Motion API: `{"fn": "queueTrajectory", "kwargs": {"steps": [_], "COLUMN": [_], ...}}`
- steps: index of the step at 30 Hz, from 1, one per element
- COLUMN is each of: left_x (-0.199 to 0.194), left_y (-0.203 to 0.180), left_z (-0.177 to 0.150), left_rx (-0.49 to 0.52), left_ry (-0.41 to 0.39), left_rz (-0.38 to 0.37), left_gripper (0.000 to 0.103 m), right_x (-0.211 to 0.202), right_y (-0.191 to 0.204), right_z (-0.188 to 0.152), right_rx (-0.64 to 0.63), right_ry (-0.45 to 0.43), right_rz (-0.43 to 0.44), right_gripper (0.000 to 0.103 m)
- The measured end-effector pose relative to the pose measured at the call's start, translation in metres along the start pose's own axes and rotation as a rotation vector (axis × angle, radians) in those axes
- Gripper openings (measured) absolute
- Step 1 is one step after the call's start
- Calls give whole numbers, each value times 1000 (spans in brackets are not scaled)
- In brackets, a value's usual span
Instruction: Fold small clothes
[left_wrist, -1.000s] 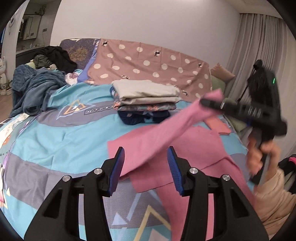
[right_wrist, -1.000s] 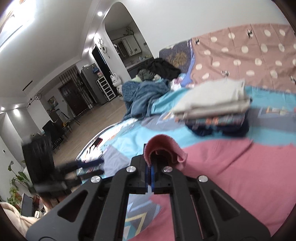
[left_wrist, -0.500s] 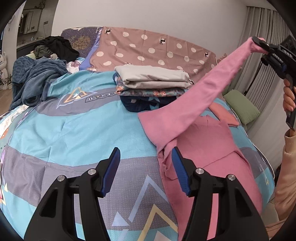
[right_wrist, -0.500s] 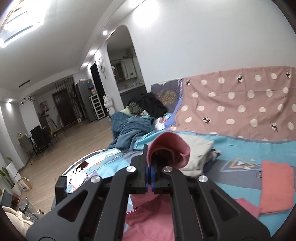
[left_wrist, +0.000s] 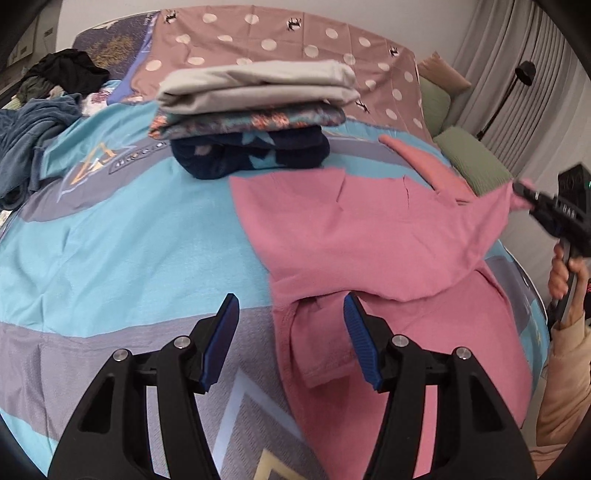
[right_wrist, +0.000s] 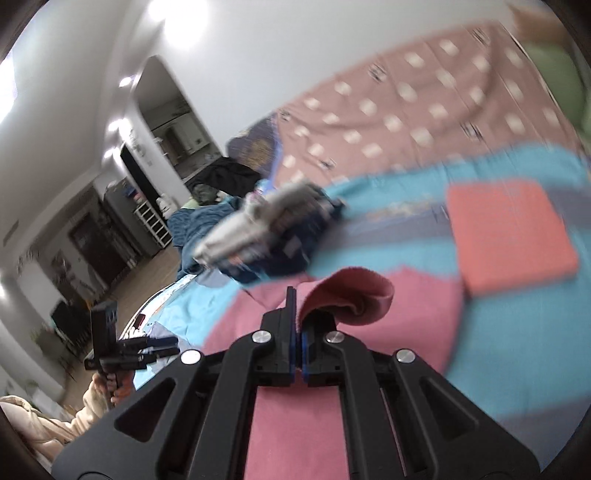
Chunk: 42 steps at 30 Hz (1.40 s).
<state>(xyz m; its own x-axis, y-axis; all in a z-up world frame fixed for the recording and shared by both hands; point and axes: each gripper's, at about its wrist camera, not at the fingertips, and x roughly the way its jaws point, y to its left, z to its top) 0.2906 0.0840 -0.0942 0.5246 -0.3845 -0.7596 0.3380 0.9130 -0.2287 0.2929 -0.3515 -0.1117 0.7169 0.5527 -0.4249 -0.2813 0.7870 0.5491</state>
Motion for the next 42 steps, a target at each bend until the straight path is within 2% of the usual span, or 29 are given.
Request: {"fn": "queueTrajectory", "kwargs": {"steps": [4,8,9,10,11,12,13,15,17,18,19,22,26,29,32,34,36,39,41,42], "left_x": [18,31,33,35,36,37,38,39,40,41,42,42,37,28,13,4,-4,-9,-6,-4], "left_y": [-2,-1,-1,0,1,2,2,4,6,7,8,11,16,21,28,32,37,43,45,47], "left_z": [5,11,12,14,14,14,15,15,15,14,14,14,17,23,28,30,31,31,29,28], "left_rx": [-8,-33,-42,-48,-56,-61,-65,-75,-88,-95,-98,-104,-117,-132,-161,-178,-194,-215,-219,-221], "left_ry": [34,59,64,67,68,70,72,75,80,84,86,88,76,43,-9,-38,-65,-79,-71,-62], "left_rz": [-14,-27,-37,-43,-49,-50,-48,-48,-55,-56,-56,-52,-50,-48,-47,-46,-39,-31,-25,-22], "left_gripper": [59,59,59,59,59,59,59,59,59,59,59,59,59,59,59,59,59,61,61,61], "right_x": [-1,5,6,6,5,4,3,5,12,18,25,32,23,15,5,-1,-6,-3,10,25], "right_y": [-52,-79,-84,-86,-89,-89,-92,-100,-110,-115,-118,-110,-79,-39,8,32,52,43,17,-11], "right_z": [-48,-78,-83,-84,-84,-79,-75,-65,-58,-55,-53,-48,-28,8,52,70,84,84,72,59], "right_rx": [136,209,220,226,234,241,250,282,344,379,407,388,280,137,-4,-77,-162,-164,-129,-78], "right_ry": [57,140,161,167,163,155,148,143,150,162,182,187,113,66,9,-27,-61,-70,-32,21], "right_rz": [-39,-56,-54,-47,-23,-10,-9,11,56,66,74,76,63,43,70,78,50,-6,-88,-144], "right_gripper": [6,9,18,35,43,56,60,61,58,43,23,7,4,4,3,3,3,3,3,3]}}
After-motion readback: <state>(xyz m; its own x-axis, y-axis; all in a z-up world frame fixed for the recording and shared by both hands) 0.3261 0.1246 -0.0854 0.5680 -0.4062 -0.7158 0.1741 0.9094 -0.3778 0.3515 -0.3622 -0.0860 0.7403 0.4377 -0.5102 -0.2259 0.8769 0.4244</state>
